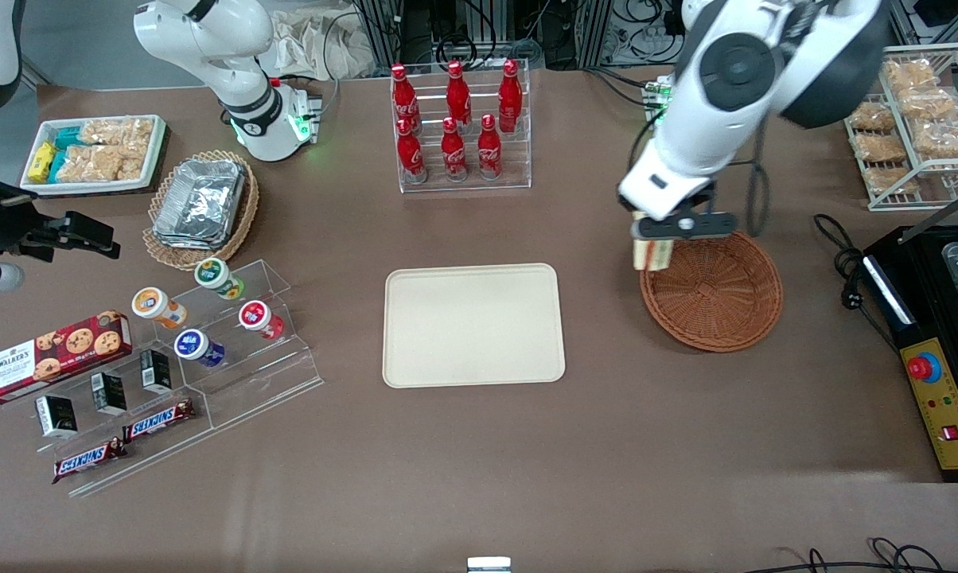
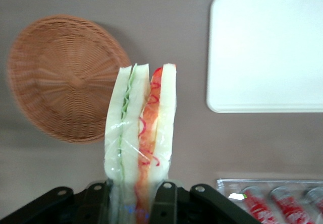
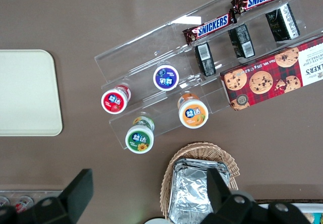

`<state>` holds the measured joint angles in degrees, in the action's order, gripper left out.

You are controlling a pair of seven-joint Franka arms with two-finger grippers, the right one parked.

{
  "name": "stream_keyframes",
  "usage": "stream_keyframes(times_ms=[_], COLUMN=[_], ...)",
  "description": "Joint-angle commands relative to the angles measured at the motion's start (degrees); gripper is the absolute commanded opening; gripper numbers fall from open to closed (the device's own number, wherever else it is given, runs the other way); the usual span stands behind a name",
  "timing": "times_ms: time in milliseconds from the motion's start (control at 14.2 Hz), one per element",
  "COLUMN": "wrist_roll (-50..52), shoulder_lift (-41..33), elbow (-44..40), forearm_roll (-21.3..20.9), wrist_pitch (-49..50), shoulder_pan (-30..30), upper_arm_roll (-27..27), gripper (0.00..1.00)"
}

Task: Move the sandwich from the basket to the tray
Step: 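Lift the sandwich and carry it with the left gripper toward the beige tray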

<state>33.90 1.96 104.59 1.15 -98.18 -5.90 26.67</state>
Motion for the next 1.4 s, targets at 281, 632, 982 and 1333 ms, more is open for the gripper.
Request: stream_keyframes(times_ms=[281, 632, 982, 1333], wrist_roll=[15.46, 24.81, 24.2, 24.81], shoulder_lift=[19.45, 31.25, 33.72, 36.18], elbow=[-2.03, -2.64, -3.43, -5.45], forearm_roll=[-7.81, -23.28, -25.14, -28.66], wrist_pitch=[-16.2, -26.6, -30.66, -31.1], shoulder_pan=[-4.9, -7.46, -7.55, -8.43], upper_arm_roll=[3.3, 3.22, 3.21, 3.13], gripper=[0.0, 0.0, 0.0, 0.0])
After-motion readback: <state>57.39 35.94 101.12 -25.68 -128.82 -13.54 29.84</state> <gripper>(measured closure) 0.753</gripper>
